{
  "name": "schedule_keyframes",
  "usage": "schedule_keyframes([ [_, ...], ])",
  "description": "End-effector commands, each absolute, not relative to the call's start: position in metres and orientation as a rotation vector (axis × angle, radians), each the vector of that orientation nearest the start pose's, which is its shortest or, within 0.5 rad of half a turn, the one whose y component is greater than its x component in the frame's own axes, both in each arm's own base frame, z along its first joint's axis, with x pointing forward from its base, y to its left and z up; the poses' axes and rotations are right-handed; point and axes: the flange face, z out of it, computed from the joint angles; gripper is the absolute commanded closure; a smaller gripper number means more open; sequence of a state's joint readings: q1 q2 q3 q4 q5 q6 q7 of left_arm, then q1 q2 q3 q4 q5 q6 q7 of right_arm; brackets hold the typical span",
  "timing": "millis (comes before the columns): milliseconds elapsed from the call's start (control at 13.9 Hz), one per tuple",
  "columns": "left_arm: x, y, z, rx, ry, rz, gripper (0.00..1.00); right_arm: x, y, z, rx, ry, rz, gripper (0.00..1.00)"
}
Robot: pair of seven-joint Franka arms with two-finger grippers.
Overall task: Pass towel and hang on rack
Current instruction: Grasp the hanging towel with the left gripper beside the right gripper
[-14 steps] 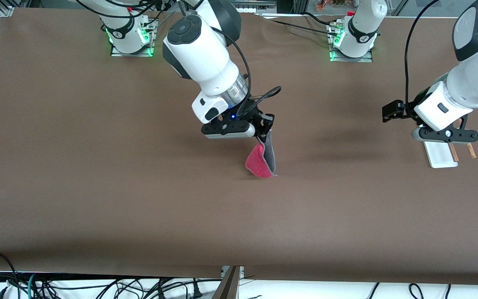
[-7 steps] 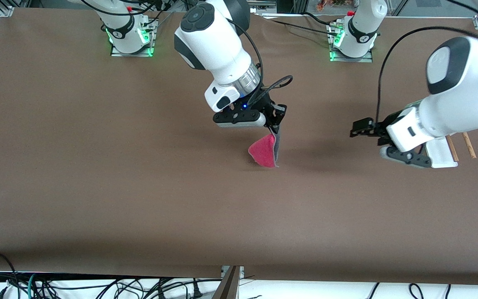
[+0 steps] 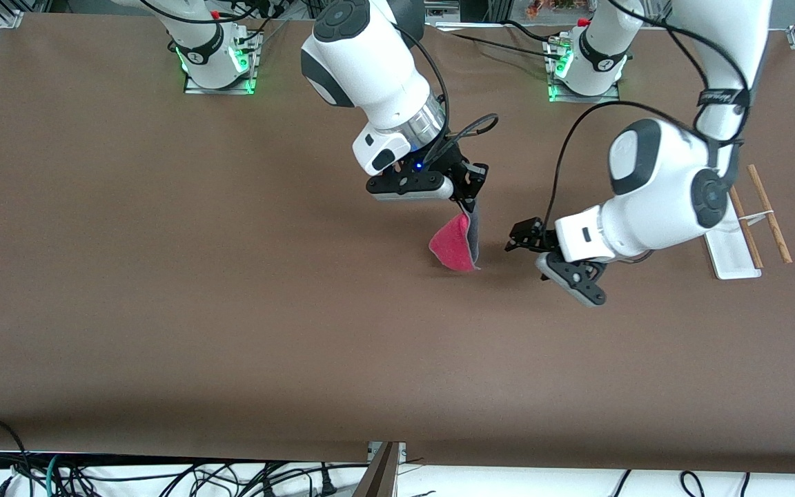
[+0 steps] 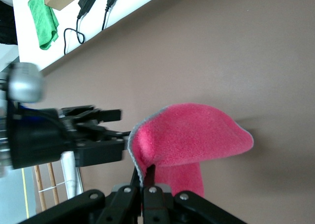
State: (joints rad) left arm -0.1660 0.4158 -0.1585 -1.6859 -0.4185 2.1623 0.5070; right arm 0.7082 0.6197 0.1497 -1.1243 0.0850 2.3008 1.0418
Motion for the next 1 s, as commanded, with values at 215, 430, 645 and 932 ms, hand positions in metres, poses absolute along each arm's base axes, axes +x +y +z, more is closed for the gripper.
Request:
schedule_keyframes([
  [215,0.635,-0.260,0.336,-3.228,1.394,-0.349,0.00,0.531,0.564,0.524,-2.535,0.368,-0.263,1.00],
  [430,0.632,-0.274,0.334,-3.211,1.419,-0.380,0.00,0.531,0.564,0.524,-2.535,0.366,-0.264,1.00],
  [645,0.633,-0.277,0.339,-3.206,1.425,-0.401,0.00,0.531,0.564,0.523,-2.538,0.361,-0.265,1.00],
  [932,0.632,-0.285,0.343,-3.200,1.448,-0.415,0.00,0.531,0.564,0.522,-2.541,0.358,-0.268,1.00],
])
